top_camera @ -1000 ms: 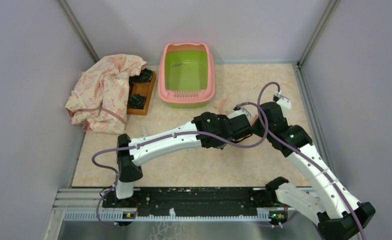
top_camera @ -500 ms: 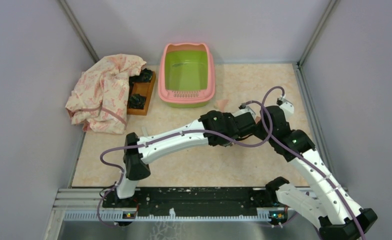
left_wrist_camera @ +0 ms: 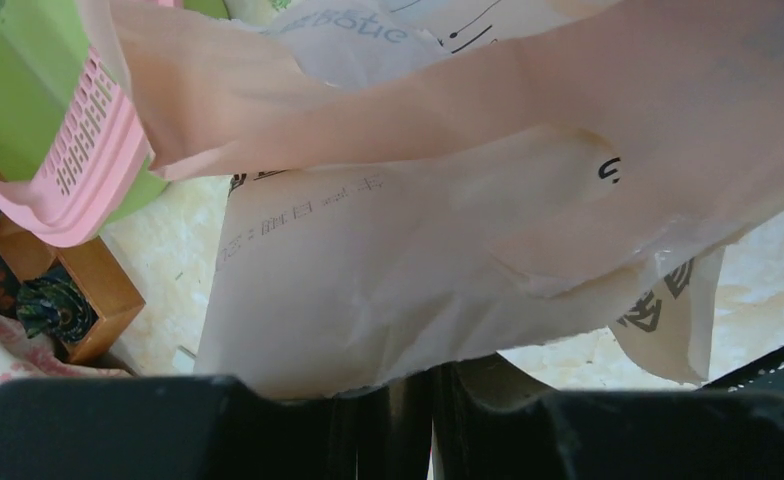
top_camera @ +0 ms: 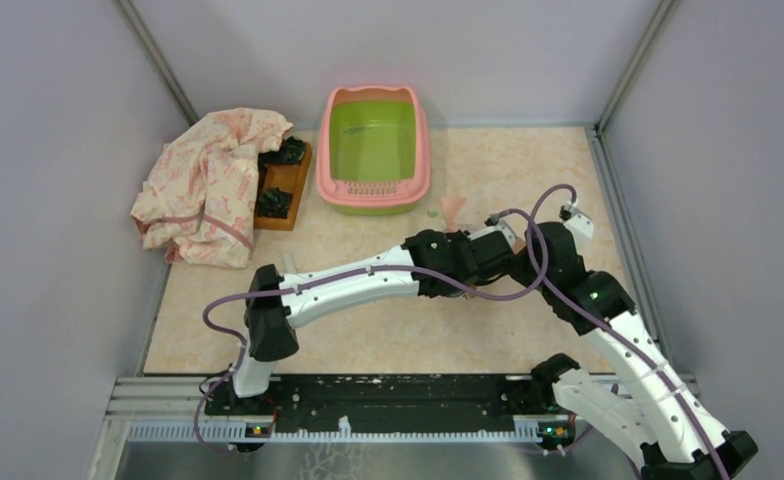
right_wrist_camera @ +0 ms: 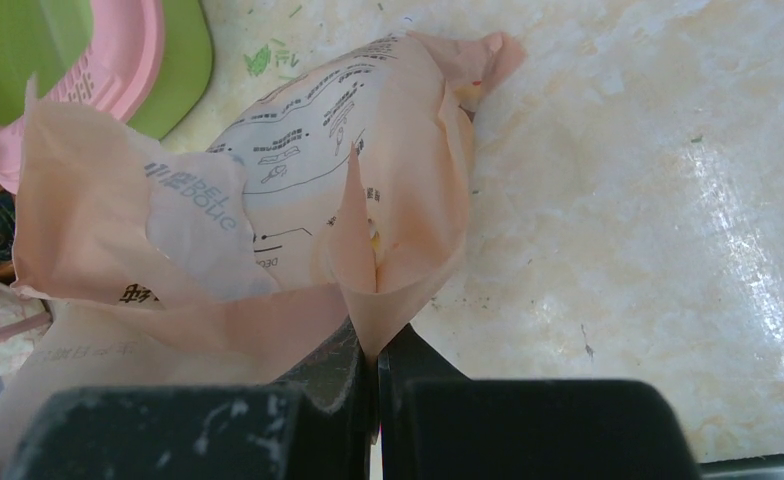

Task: Fill the litter box with clean litter
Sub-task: 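Scoop the cat litter from the cat litter bag.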

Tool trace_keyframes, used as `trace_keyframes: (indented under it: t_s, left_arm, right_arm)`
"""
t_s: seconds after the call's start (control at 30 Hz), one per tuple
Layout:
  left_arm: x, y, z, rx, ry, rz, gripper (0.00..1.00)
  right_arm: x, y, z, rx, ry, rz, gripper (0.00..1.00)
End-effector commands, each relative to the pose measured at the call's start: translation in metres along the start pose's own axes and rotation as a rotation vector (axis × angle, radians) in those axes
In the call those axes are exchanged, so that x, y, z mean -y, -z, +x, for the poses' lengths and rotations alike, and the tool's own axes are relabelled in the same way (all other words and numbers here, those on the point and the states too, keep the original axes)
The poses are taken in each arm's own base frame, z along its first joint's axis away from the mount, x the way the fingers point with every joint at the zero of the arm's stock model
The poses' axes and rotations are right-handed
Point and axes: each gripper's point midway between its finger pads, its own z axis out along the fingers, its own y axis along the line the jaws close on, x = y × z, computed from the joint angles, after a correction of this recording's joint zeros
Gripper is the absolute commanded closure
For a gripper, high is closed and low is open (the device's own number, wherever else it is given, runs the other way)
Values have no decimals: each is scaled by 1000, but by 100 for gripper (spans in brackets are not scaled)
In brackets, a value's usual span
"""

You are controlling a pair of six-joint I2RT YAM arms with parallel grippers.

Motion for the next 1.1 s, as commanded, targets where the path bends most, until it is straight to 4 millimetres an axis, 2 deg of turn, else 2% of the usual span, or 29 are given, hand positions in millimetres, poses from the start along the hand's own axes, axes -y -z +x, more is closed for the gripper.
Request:
trace_keyframes:
  t_s: [0.0, 0.2, 0.5, 0.7, 0.9, 1.07]
  left_arm:
    - [11, -32, 0, 24, -52, 11, 82]
    - [26, -49, 7, 44, -73, 40, 82]
    - [47, -61, 2, 132, -50, 124, 82]
    - [43, -65, 6, 161, 23, 192, 82]
    - [40, -63, -2, 262, 135, 302, 82]
    - [44, -65, -13, 354, 189, 358, 81]
  right_arm:
    - [-3, 10, -5, 39, -33, -53, 100]
    - [10, 11, 3, 44, -57, -40, 100]
    - [11, 11, -1, 56, -60, -29, 100]
    - [3, 19, -20, 110, -65, -35, 100]
    - [-13, 15, -37, 126, -47, -26, 100]
    - [-25, 10, -56, 121, -54, -46, 100]
